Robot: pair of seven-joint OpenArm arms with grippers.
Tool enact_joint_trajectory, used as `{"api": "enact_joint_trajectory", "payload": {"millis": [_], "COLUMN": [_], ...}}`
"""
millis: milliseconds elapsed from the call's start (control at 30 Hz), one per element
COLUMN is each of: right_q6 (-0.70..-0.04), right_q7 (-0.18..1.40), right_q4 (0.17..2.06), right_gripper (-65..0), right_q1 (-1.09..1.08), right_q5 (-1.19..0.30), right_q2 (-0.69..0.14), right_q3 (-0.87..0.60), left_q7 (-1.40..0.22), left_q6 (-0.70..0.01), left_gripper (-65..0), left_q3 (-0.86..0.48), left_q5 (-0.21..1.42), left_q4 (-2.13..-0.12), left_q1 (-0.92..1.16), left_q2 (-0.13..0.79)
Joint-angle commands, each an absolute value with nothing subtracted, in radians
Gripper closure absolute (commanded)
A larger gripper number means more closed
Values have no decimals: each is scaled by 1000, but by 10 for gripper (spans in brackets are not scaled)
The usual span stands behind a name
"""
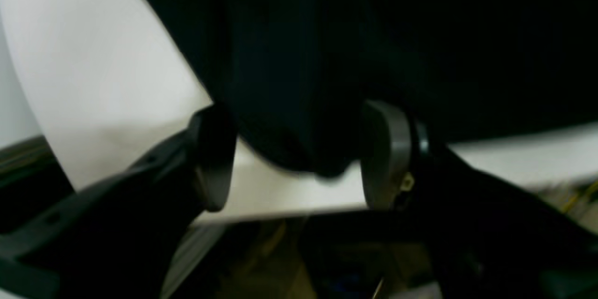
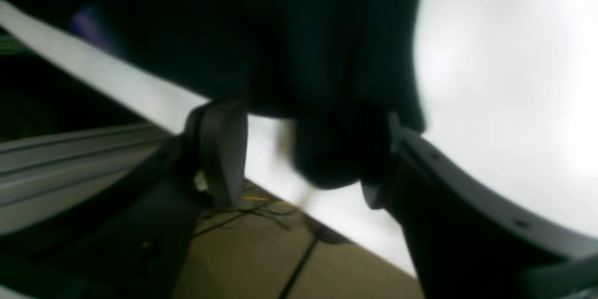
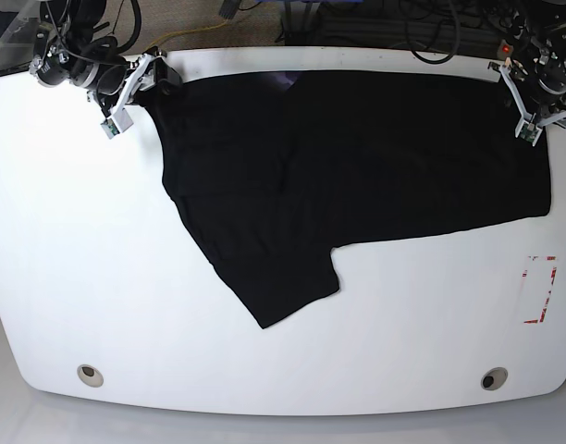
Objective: Fold the T-shirt properly
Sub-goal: 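Lay the shirt flat, pulling its edge away from the grippers with both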
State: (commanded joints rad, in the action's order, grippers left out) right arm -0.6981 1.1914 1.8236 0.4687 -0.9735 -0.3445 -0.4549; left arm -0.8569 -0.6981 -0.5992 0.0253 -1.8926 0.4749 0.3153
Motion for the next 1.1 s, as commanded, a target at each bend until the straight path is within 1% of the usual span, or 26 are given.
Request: {"api": "enact_joint_trajectory", "payload": {"millis": [100, 167, 233, 300, 367, 433, 533, 667, 800, 867, 1100], "right_q6": [-698, -698, -698, -698, -698, -698, -698, -698, -698, -698, -698], "right_q7": [1231, 1245, 1244, 1236, 1219, 1211, 1214, 1216, 1218, 1234, 1250], "right_q4": [1824, 1824, 1824, 1824, 1824, 1819, 1819, 1819, 1816, 1816, 1796], "right_gripper": [-358, -358, -358, -357, -357, -357, -357, -357, -358, -358, -357], "right_q1": [486, 490, 487, 469, 440, 404, 321, 257, 242, 240, 246], "right_q5": [-1044, -1081, -1098, -1092, -1064, -1029, -905, -750, -696, -680, -670], "right_q2": [-377, -380, -381, -377, -364, -337, -282, -232, -202, -188, -162], "right_q3": [-450, -455, -455, -455, -455, -453, -453, -452, -447, -447, -447], "left_q7": [-857, -857, -857, -858, -858, -858, -858, -858, -858, -858, -858], "left_q6": [-698, -698, -698, -698, -698, -698, -698, -698, -698, -698, -698], "left_gripper": [-383, -379, -353, -325, -314, -317, -318, -318, -318, -318, -318], "left_q3": [-610, -661, -707, -716, -719, -713, -680, -634, -634, -634, -631], "left_q5": [27, 27, 27, 47, 76, 85, 79, 77, 77, 77, 79], "left_q4": [-1896, -1896, -1896, -1893, -1886, -1885, -1873, -1817, -1774, -1758, -1658], "left_q1": [479, 473, 455, 412, 384, 366, 326, 318, 321, 325, 315], "left_q2": [315, 315, 311, 309, 308, 306, 286, 285, 288, 311, 329]}}
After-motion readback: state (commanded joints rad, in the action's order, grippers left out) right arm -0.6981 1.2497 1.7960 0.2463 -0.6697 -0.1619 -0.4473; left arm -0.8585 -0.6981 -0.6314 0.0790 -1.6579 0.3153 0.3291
